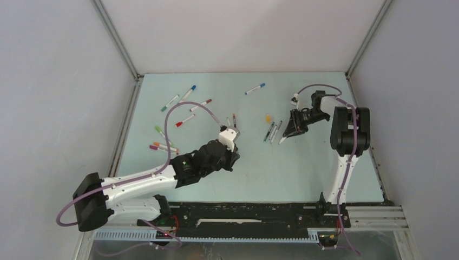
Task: Open the pen caps
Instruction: Place the pen at the center of the board.
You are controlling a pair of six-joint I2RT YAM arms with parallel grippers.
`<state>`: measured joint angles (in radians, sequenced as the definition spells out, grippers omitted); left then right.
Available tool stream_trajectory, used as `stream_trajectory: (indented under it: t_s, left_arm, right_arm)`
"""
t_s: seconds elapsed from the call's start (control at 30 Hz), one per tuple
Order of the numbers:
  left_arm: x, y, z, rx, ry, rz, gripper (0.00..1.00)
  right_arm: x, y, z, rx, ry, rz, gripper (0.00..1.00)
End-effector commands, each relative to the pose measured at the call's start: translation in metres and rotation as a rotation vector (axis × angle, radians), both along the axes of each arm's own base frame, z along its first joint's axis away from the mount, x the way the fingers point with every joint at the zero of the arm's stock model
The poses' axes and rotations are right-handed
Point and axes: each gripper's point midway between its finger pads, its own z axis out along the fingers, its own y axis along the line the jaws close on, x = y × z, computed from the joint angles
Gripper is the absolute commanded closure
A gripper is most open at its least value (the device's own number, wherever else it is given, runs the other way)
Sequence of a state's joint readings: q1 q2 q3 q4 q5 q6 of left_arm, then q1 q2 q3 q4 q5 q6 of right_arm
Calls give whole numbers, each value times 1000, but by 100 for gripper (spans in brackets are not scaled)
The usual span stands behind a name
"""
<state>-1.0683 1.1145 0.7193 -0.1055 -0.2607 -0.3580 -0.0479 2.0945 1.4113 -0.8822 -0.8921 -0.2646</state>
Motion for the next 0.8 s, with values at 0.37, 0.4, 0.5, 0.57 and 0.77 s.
stream_trajectory:
  t_s: [0.37,0.4,0.5,0.57,0.77]
  left_arm:
    - [10,-2,-5,-31,11,52,100]
    - [10,-3,-5,-30,13,52,100]
    - [13,-2,-8,-14,22,72,100]
    - [17,0,-13,4,38,97,100]
    - [31,0,-25,88,79,185,100]
  right_arm:
    - [26,-12,19,23,-16,-73,48]
    - [26,-12,22,24,-28,-71,47]
    - [21,-15,39,23,-91,-53,47]
    - [11,-15,62,44,-161,-24,47]
    - [-44,1,115,58,-404,153,47]
